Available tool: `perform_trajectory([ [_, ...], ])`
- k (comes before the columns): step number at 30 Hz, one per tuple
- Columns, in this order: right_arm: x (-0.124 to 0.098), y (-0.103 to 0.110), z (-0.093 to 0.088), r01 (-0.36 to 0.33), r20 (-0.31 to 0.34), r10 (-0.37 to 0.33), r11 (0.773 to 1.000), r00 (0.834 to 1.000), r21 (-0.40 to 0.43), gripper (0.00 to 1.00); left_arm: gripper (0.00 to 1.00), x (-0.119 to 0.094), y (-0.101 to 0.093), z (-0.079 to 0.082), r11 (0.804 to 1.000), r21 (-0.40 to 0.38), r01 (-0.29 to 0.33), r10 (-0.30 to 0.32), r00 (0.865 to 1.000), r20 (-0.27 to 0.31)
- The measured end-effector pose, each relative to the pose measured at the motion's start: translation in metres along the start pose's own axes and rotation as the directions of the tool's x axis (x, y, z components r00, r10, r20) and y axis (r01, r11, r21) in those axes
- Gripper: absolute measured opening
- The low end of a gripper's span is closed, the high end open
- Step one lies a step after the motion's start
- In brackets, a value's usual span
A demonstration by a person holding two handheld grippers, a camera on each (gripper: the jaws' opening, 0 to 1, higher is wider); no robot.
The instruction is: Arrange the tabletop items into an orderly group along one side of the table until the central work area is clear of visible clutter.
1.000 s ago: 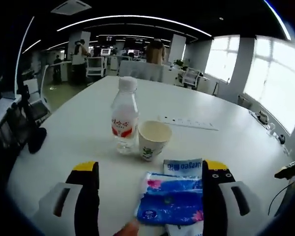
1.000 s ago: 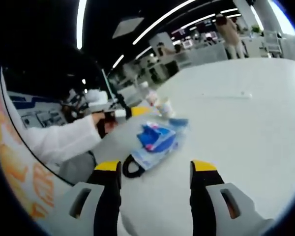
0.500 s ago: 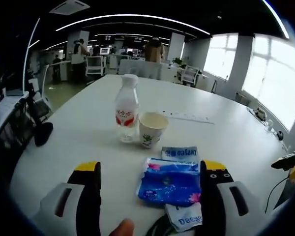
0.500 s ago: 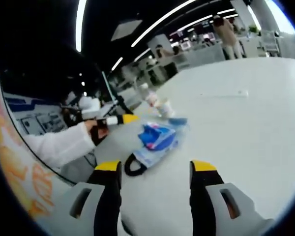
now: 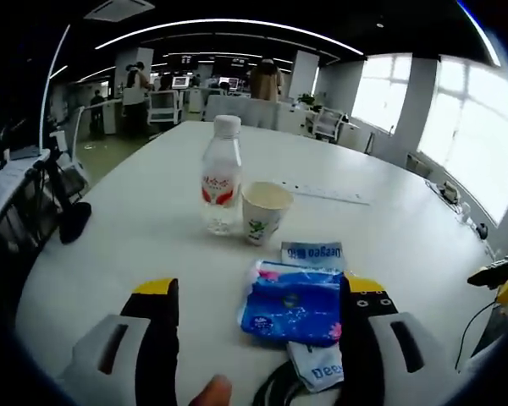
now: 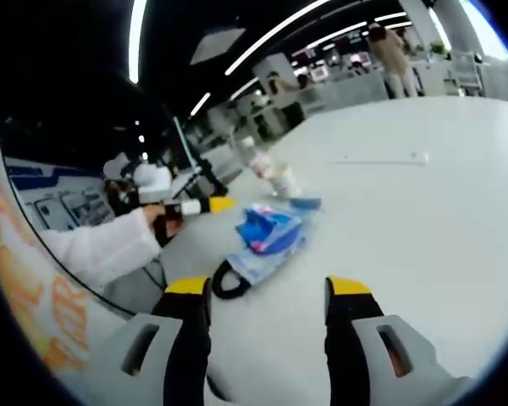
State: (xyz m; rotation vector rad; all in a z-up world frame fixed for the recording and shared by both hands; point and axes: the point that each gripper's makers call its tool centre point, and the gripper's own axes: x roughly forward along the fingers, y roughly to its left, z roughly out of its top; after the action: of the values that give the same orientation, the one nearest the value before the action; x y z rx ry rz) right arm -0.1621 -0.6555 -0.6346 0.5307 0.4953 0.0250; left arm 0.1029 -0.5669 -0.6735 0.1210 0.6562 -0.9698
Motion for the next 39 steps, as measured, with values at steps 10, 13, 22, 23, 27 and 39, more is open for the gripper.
perform_trajectory([
  [10, 0.012, -0.014, -0.023, 0.029, -0.112, -0.023, 0.998, 0.993, 0.049, 0.45, 0.71, 0.006, 0.010, -0.029, 0.999, -0.033, -0.003, 0.001, 0.998, -0.063],
  [13, 0.021, -0.014, -0.024, 0.032, -0.137, -0.024, 0.998, 0.990, 0.055, 0.45, 0.70, 0.006, 0.012, -0.034, 0.999, -0.051, -0.005, 0.002, 0.998, -0.069],
  [22, 0.060, -0.014, -0.011, 0.026, -0.183, -0.015, 0.998, 0.983, 0.057, 0.42, 0.65, 0.014, 0.015, -0.047, 0.999, -0.049, 0.000, -0.005, 0.994, -0.105],
  [23, 0.065, -0.013, -0.010, 0.022, -0.186, -0.010, 0.998, 0.983, 0.062, 0.42, 0.64, 0.016, 0.016, -0.048, 0.999, -0.046, 0.000, -0.005, 0.994, -0.106],
  [27, 0.091, -0.004, -0.003, 0.005, -0.213, -0.002, 1.000, 0.977, 0.013, 0.42, 0.57, 0.021, 0.020, -0.050, 0.999, -0.036, -0.017, 0.013, 0.993, -0.120],
  [39, 0.158, 0.008, -0.030, -0.021, -0.378, 0.007, 0.999, 0.926, -0.031, 0.40, 0.47, 0.031, 0.010, -0.054, 0.990, -0.135, 0.033, -0.046, 0.994, -0.097],
])
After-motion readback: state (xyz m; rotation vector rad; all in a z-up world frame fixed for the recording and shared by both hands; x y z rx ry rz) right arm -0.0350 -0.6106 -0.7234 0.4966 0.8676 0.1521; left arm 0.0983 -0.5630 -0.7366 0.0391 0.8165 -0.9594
